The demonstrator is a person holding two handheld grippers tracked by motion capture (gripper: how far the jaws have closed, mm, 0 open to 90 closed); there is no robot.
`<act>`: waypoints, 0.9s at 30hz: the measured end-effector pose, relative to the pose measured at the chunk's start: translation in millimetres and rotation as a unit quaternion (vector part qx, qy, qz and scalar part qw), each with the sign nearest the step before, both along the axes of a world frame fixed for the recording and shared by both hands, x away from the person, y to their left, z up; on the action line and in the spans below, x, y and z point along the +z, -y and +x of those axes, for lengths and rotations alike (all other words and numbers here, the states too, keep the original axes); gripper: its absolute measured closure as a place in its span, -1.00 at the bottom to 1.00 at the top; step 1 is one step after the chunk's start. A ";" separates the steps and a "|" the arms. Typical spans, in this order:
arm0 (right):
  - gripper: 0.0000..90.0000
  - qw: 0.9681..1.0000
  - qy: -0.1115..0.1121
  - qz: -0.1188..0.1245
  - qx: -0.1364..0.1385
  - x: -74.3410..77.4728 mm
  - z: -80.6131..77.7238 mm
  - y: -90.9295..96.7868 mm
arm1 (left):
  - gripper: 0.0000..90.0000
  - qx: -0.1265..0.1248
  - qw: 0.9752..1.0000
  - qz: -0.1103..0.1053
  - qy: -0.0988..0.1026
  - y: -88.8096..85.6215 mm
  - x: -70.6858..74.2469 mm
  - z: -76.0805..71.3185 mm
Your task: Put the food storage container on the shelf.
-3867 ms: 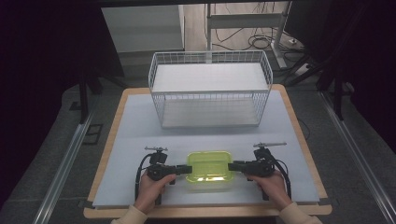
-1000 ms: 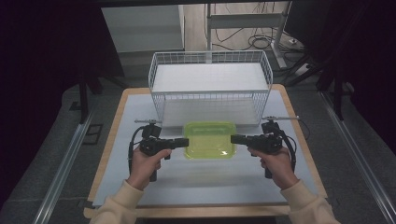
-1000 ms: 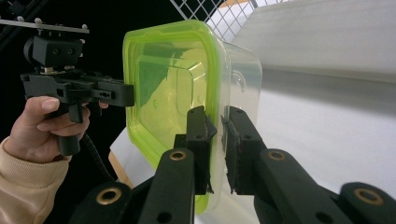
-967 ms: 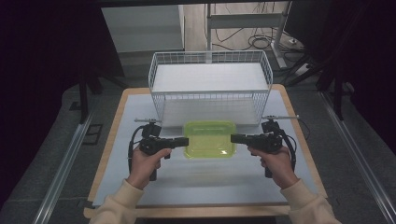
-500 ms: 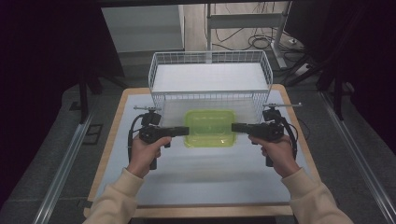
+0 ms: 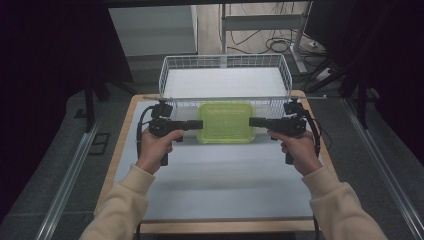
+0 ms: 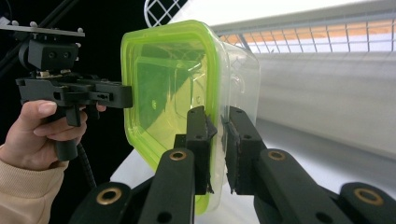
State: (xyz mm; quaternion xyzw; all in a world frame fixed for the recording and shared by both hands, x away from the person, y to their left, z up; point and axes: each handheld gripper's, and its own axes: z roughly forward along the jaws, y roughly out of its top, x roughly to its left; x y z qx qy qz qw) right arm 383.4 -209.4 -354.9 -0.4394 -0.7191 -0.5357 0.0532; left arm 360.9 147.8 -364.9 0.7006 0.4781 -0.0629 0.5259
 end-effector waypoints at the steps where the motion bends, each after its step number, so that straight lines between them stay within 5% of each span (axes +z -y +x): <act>1: 0.80 1.000 0.000 -0.001 0.000 1.6 1.4 0.0 | 0.80 0.000 1.000 0.001 0.001 0.2 1.3 1.4; 15: 0.80 1.000 0.010 -0.002 -0.009 17.5 17.4 2.1 | 0.80 -0.005 1.000 0.010 0.009 4.1 18.0 19.4; 27: 0.80 1.000 0.015 -0.013 -0.012 33.3 35.0 -0.4 | 0.80 0.001 1.000 -0.005 0.007 2.3 25.5 36.4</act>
